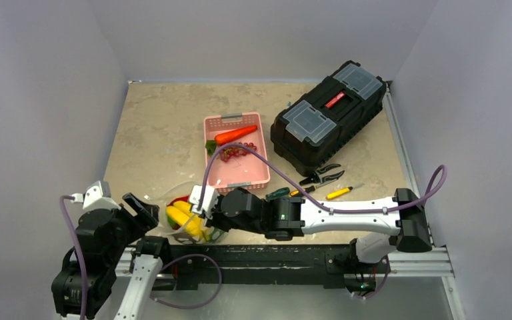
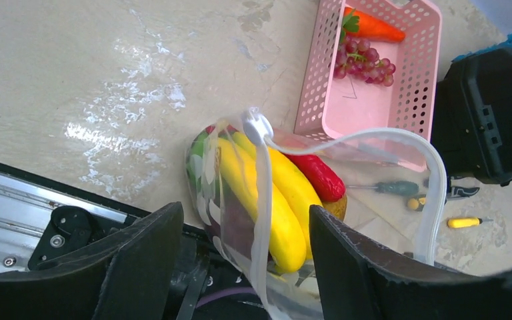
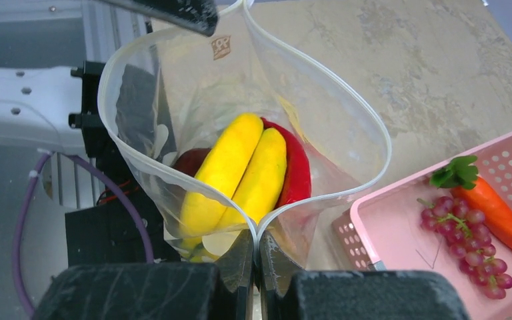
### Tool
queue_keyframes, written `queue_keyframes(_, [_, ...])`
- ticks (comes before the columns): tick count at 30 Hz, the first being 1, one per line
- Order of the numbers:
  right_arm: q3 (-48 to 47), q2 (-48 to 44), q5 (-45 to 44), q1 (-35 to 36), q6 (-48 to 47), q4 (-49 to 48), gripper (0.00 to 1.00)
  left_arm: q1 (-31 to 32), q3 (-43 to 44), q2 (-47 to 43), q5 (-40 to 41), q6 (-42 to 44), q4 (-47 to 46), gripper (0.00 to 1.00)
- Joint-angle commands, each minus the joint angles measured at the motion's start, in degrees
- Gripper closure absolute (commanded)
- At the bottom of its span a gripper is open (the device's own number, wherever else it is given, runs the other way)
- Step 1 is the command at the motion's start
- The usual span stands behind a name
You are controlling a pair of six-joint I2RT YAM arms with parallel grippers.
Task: Place the food in the zip-top bag and seal the zipper
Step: Adjust the zipper food storage bag at the center of the board.
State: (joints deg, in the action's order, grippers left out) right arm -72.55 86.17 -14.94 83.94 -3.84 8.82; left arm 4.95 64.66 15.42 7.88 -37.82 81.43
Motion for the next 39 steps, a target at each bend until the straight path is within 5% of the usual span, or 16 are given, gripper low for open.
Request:
queue_keyframes(1, [1.99, -3.24, 2.21, -0.04, -1.79, -1.47, 1.0, 0.06, -2.43, 2.18, -1.19, 1.87, -5.75, 0.35])
queue_keyframes(9, [3.42, -4.9, 0.03, -0.04, -2.01, -2.05, 1.0, 0.06, -9.08, 6.11, -5.52, 2.3, -12.83, 0.49])
queue_keyframes(16, [4.52, -6.33, -4.74, -0.07, -2.44, 0.19, 1.0, 0.1, -7.95, 7.1, 1.91, 3.03, -13.15, 1.0])
queue_keyframes(21, [9.02, -9.59, -10.63, -0.38, -1.74, 0.97, 1.0, 0.08, -6.35, 4.96, 7.69, 0.34, -13.29, 1.0])
queue_keyframes(33, [11.08, -12.48, -3.73, -0.6, 2.45, 3.05, 0.99, 0.06, -13.48, 0.59, -0.05, -7.63, -17.96, 1.0])
queue_keyframes(39, [6.6, -13.08, 4.19, -0.69, 3.01, 3.48, 0.55, 0.1, -15.17, -2.44, -1.22, -8.83, -17.62, 1.0])
